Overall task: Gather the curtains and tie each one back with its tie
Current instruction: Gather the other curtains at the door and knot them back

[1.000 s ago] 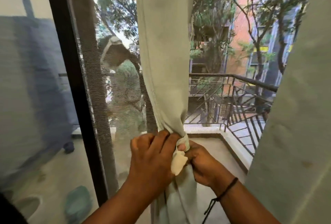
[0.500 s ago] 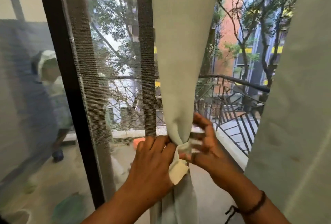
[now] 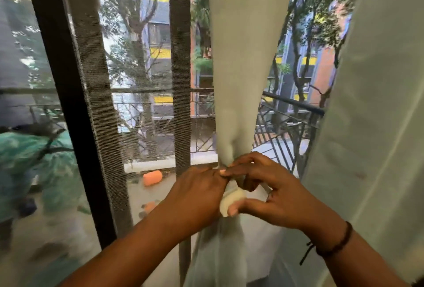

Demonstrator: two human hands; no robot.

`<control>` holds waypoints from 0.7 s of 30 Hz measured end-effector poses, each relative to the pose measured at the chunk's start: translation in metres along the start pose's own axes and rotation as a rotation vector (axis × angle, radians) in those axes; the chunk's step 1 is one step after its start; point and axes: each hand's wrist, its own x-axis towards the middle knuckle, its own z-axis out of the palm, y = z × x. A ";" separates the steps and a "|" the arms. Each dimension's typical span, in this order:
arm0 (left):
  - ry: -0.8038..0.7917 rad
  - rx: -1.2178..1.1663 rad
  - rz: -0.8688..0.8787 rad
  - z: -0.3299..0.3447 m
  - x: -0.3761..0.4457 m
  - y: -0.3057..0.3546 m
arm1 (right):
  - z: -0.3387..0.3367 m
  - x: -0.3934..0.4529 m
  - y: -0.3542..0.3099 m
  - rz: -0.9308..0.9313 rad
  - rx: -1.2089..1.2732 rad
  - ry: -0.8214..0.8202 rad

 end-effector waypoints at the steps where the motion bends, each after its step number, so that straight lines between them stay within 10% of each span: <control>1: 0.023 -0.007 0.010 0.000 0.001 -0.001 | 0.001 0.000 -0.001 0.008 0.006 0.025; 10: -0.024 -0.077 0.120 -0.009 0.005 -0.010 | -0.006 -0.005 -0.008 0.032 -0.231 0.164; 15: -0.272 -0.218 -0.008 -0.022 0.020 -0.023 | -0.003 -0.031 -0.025 0.380 0.152 0.226; 21: -0.159 -0.446 -0.118 -0.011 0.028 0.008 | 0.043 -0.050 -0.016 0.536 -0.026 0.185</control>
